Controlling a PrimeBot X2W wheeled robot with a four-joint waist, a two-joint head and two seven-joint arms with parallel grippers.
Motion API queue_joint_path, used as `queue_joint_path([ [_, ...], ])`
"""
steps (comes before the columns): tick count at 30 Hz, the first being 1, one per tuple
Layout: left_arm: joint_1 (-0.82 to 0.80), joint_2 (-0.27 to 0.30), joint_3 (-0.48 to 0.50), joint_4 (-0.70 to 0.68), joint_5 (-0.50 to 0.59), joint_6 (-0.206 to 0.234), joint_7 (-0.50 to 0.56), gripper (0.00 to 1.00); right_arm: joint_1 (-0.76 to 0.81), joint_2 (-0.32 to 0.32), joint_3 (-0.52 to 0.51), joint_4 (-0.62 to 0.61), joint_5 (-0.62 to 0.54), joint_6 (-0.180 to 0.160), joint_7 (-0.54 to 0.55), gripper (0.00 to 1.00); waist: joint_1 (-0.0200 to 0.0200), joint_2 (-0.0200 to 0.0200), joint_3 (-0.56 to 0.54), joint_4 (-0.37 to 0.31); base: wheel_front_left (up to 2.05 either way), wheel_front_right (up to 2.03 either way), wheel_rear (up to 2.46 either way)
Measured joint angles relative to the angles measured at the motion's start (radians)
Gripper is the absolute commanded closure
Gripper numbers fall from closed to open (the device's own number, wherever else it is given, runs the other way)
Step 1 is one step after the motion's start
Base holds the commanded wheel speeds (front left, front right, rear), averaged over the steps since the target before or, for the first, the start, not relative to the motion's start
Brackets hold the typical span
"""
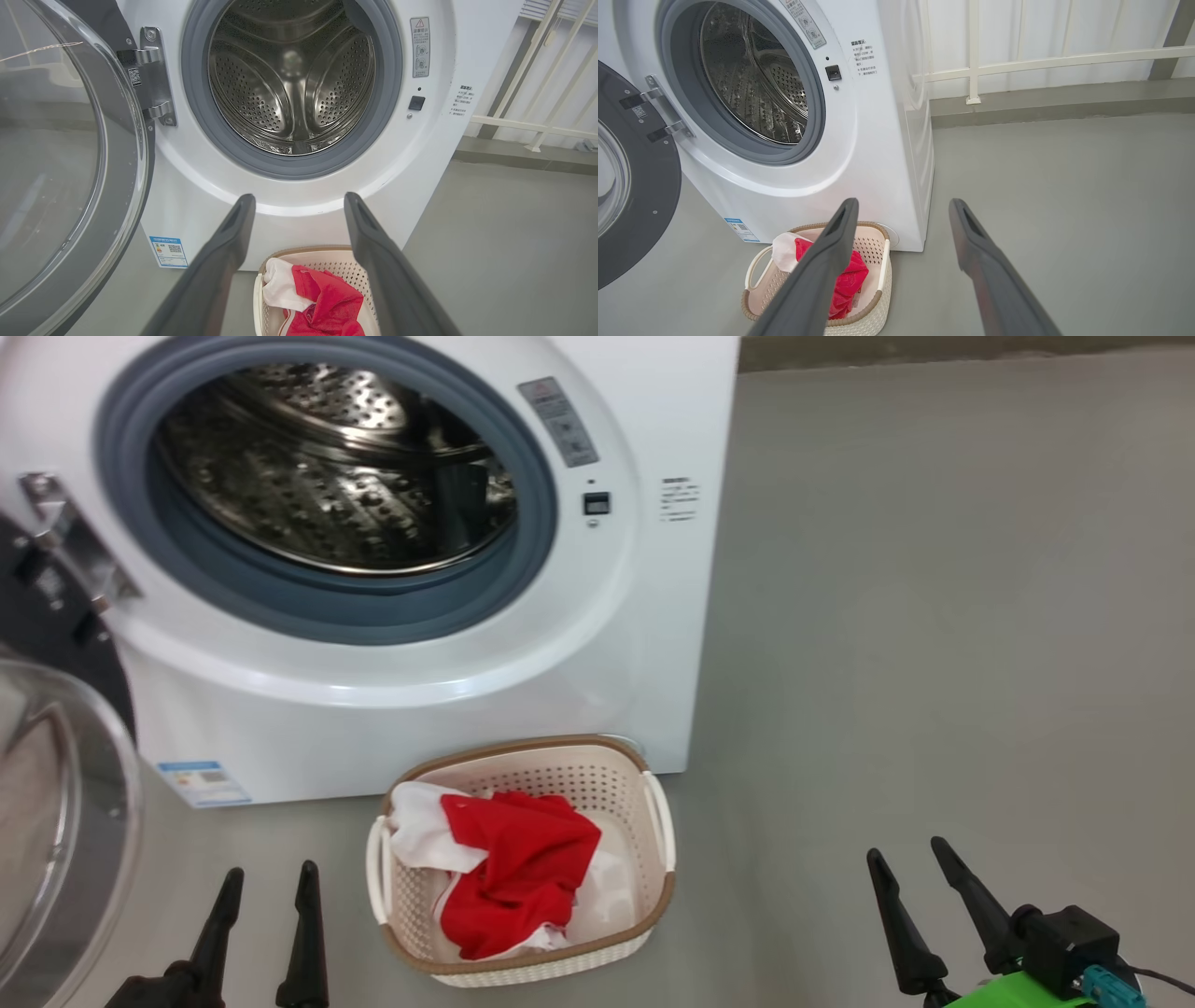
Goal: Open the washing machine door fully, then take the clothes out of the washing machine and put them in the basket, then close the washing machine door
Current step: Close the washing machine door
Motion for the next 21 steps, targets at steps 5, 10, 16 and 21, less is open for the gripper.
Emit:
queue_joint_path([
  [5,0.001,0.0,-0.007,0.003,-0.032,0.017,0.0,0.0,0.0,-0.003,0.027,0.006,0.0,0.0,0.0,0.0,0.0001,0.0,-0.003,0.053,0.0,0.0,0.0],
  [10,0.03,0.0,-0.015,0.003,-0.044,0.03,0.0,0.0,0.0,-0.008,0.04,0.013,0.008,0.0,0.0,0.0,0.0,0.0,-0.007,0.118,0.0,0.0,0.0],
  [16,0.049,0.0,-0.024,0.003,-0.064,0.053,0.0,0.0,0.0,-0.01,0.07,0.022,0.012,0.0,0.0,0.0,0.0001,0.0,-0.018,0.208,0.0,0.0,0.0],
  [21,0.085,0.001,-0.027,0.002,-0.083,0.068,0.0,0.0,0.0,-0.008,0.098,0.03,0.017,0.0,0.0,0.0,0.0,0.0,-0.033,0.282,0.0,0.0,0.0],
])
